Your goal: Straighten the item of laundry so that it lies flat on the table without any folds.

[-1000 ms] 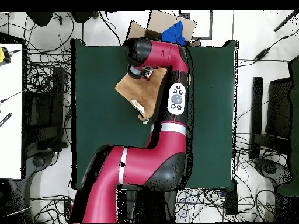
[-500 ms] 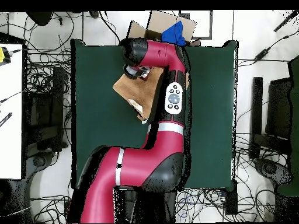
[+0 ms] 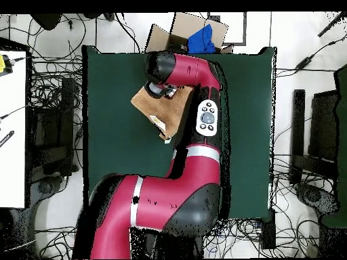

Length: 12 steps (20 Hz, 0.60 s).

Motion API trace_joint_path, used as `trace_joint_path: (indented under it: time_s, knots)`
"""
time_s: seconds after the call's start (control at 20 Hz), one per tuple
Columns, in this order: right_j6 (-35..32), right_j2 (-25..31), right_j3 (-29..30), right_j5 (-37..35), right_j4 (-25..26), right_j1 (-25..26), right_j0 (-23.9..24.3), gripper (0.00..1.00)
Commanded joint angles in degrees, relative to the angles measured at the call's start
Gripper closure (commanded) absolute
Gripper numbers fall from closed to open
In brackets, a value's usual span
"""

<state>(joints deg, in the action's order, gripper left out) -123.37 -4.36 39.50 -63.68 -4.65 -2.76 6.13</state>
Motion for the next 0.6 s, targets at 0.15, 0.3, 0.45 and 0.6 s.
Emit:
trace_joint_path:
  time_s: [0.15,0.3,0.45,0.6]
  knots:
    - [-3.36,-0.20,21.58,-2.72,-1.50,-18.30,1.26,0.00]
    - [-1.26,0.27,24.61,-3.85,-1.85,-23.84,1.97,0.00]
    - [0.58,-0.10,26.92,-3.75,-0.68,-27.82,2.26,0.00]
    - [1.54,0.49,30.09,-3.43,-0.92,-31.00,3.20,0.00]
